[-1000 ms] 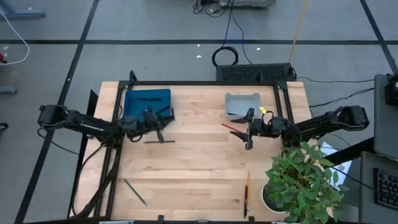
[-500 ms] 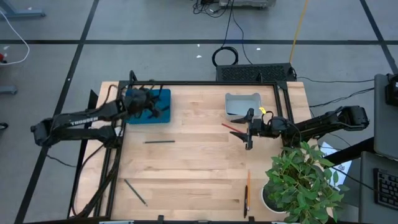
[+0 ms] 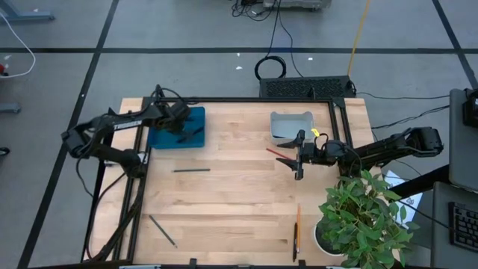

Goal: Sort pens & pencils
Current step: Put the black pen into the blue bin

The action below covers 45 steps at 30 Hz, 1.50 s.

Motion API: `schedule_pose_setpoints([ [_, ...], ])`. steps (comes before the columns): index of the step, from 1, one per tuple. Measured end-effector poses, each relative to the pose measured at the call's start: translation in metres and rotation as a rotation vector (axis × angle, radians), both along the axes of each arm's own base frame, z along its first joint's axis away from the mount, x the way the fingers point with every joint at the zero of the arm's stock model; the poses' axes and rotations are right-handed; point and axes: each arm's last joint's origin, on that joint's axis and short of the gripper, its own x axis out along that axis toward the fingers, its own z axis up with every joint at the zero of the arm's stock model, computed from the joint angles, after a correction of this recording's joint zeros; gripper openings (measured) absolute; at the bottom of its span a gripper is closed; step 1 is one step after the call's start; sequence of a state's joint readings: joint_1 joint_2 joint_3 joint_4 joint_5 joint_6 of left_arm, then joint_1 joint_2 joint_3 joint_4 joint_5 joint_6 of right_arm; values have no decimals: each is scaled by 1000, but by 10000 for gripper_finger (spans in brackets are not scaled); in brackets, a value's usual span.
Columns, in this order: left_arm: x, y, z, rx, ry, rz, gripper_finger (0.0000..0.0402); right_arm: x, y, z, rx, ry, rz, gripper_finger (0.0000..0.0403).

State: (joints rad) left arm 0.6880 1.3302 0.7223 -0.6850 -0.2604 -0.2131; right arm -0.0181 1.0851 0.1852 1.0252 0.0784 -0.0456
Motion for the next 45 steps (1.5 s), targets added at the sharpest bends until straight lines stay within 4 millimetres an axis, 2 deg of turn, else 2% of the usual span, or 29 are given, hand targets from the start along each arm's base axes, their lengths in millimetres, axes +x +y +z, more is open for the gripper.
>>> schedule_pose_setpoints([
  [9, 2, -1, -6, -59, 2, -34, 31, 0, 0, 0, 0, 0, 0, 226],
  [18, 0, -1, -5, -50, 37, -73, 132, 0, 0, 0, 6, -1, 0, 226],
  [22, 1, -1, -3, -55, 45, -80, 162, 0, 0, 0, 7, -1, 0, 226],
  [26, 6, 3, 16, -56, 46, -81, 171, 0, 0, 0, 7, -2, 0, 226],
  [31, 18, 4, 59, -14, -86, -113, 172, 0, 0, 0, 6, -1, 0, 226],
  [34, 25, -6, 85, 83, -234, -164, 172, 0, 0, 0, 5, -1, 0, 226],
  [39, 25, -42, 120, 269, -533, -304, 172, 0, 0, 0, 3, 0, 0, 226],
  [42, 22, -71, 125, 350, -718, -428, 172, 0, 0, 0, -1, 1, 0, 226],
  [45, 17, -97, 116, 404, -903, -542, 173, 0, 0, 0, -1, 1, 0, 226],
])
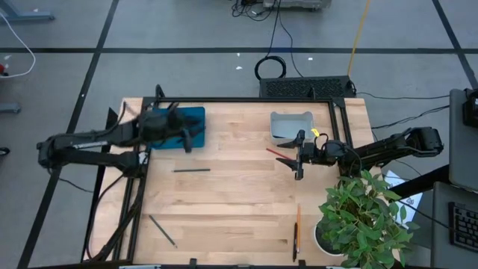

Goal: Sort pens & pencils
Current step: Put the black pen into the blue bin

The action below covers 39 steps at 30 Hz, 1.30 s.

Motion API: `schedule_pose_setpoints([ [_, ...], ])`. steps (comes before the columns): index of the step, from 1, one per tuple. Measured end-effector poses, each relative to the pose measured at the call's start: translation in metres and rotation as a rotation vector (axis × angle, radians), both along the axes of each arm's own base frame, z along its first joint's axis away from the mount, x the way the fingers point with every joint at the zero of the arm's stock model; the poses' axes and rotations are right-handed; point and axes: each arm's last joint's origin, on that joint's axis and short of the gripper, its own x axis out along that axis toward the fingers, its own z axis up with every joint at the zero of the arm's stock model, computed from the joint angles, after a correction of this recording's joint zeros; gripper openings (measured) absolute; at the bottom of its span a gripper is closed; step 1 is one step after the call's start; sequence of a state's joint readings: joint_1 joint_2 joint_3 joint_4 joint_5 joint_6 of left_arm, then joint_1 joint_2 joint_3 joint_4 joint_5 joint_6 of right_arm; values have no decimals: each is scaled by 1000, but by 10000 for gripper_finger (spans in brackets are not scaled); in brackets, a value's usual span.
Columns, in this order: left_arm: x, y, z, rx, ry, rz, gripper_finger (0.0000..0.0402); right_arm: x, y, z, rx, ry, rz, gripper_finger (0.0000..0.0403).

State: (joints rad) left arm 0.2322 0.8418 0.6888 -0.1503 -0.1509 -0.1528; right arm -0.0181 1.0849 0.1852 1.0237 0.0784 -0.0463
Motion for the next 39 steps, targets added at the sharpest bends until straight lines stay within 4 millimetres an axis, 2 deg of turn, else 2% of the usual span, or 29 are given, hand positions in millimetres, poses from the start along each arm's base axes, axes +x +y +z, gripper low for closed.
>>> schedule_pose_setpoints([
  [4, -8, -26, -27, 65, -203, -118, 173, 0, 0, 0, 0, -1, 0, 226],
  [7, -13, -39, -52, 107, -301, -155, 172, 0, 0, 0, 0, -2, 0, 226],
  [10, -19, -46, -74, 156, -356, -191, 172, 0, 0, 0, 0, -3, 0, 226],
  [13, -25, -48, -84, 194, -408, -201, 173, 0, 0, 0, 0, -3, 0, 226],
  [39, -28, -48, -88, 192, -434, -200, 172, 0, 0, -1, 60, 2, 2, 226],
])
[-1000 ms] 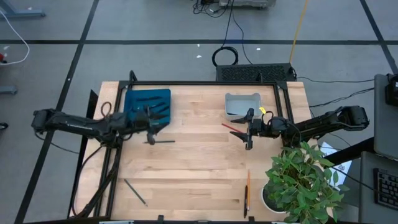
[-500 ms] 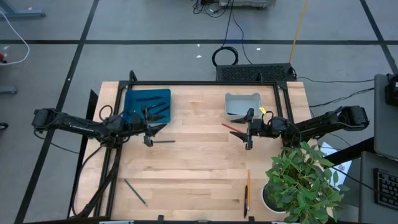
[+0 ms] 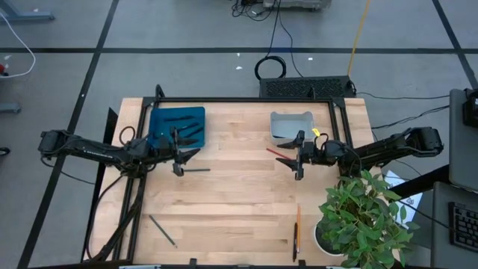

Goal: Sort pens & pencils
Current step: Put the black pen into the blue bin

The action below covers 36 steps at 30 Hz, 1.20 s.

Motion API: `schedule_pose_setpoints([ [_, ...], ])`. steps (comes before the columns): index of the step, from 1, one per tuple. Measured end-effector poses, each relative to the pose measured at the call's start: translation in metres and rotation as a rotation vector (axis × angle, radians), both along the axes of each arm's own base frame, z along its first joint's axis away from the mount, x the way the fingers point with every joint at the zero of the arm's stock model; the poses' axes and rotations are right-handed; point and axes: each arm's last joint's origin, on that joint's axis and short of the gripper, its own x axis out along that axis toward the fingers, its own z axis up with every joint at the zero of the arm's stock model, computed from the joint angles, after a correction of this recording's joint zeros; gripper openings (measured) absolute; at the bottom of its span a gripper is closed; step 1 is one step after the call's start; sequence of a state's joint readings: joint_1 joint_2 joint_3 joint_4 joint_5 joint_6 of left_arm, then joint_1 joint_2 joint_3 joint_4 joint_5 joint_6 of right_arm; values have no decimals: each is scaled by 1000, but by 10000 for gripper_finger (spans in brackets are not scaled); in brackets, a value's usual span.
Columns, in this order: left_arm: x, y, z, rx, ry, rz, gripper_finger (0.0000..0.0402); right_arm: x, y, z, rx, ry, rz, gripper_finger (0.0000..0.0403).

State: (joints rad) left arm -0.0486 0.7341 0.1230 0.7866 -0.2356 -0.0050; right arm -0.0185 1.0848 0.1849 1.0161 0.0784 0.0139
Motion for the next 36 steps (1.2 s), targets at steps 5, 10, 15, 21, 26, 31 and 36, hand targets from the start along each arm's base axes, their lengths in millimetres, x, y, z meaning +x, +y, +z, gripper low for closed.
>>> schedule_pose_setpoints([
  [5, 0, 0, 0, 0, 0, 0, 172, 0, 0, 0, -1, 0, 0, 226],
  [10, 0, 0, 0, 1, 0, 0, 173, 0, 0, 0, -3, 0, 0, 226],
  [15, 0, 0, 0, 1, 0, -1, 172, 0, 0, 0, -6, 0, 0, 226],
  [21, 0, 0, 0, 1, 1, -1, 172, 0, 0, 0, -7, 0, 0, 226],
  [26, 0, 0, 0, 3, 1, -1, 173, 0, 0, -2, -4, 21, -2, 226],
  [31, 0, 0, 0, 3, 1, -1, 172, -1, -3, -15, 4, 157, -100, 206],
  [36, 0, 0, 0, 2, 1, -1, 172, 5, -3, -14, 23, 227, -106, 110],
])
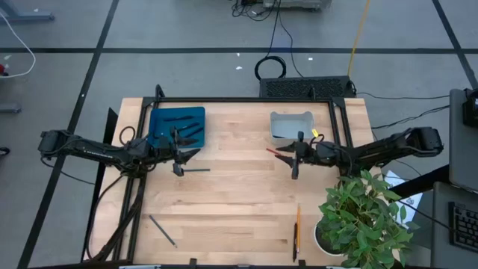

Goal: Sort pens & pencils
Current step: Put the black pen into the blue bin

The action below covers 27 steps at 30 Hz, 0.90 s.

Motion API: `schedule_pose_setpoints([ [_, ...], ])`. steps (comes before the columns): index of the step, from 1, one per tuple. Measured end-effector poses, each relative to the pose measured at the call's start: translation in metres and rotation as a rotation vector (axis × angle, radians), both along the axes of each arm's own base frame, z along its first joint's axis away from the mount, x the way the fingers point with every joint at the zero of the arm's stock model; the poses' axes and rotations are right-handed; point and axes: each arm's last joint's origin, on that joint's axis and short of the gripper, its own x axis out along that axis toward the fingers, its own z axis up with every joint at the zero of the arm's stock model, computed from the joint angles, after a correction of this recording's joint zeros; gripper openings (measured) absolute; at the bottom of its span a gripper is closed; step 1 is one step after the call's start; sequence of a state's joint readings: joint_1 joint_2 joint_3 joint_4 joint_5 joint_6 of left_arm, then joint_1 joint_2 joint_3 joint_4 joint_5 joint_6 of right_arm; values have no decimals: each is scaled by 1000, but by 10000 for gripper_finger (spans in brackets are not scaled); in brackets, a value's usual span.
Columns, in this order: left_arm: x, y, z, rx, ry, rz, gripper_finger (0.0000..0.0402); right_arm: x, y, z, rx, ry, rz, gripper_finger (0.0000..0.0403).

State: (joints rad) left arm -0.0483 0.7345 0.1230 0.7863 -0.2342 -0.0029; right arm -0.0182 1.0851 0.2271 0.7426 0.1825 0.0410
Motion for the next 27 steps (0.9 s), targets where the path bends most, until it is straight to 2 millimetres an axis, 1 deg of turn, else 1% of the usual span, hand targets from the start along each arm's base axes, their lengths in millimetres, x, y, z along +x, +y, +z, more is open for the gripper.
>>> schedule_pose_setpoints([
  [3, 0, 0, 0, 0, 0, 0, 173, 8, 3, 8, -20, 56, 22, 30],
  [4, 0, 0, 0, 0, 0, 0, 173, 11, 4, 10, -27, 83, 33, 15],
  [5, 0, 0, 0, 0, 0, 0, 172, 13, 6, 12, -28, 111, 46, 11],
  [8, 0, 0, 0, 0, 0, 0, 172, 21, 15, 15, -19, 180, 123, 5],
  [12, 0, 0, 0, 0, 0, 0, 172, 33, 32, 16, -4, 265, 242, 1],
  [14, 0, 0, 0, -1, 0, 1, 173, 39, 40, 14, -8, 315, 277, 0],
  [18, 0, 0, 0, -1, 1, 1, 172, 54, 55, 11, -12, 361, 336, 0],
  [21, 0, 0, 0, -1, 3, 1, 172, 63, 62, 4, 23, 425, 426, 0],
  [24, 0, 0, -1, -1, 6, 1, 173, 70, 65, -4, 74, 506, 471, 0],
  [27, 0, 0, -1, -1, 6, 1, 173, 74, 69, -10, 158, 573, 522, 0],
])
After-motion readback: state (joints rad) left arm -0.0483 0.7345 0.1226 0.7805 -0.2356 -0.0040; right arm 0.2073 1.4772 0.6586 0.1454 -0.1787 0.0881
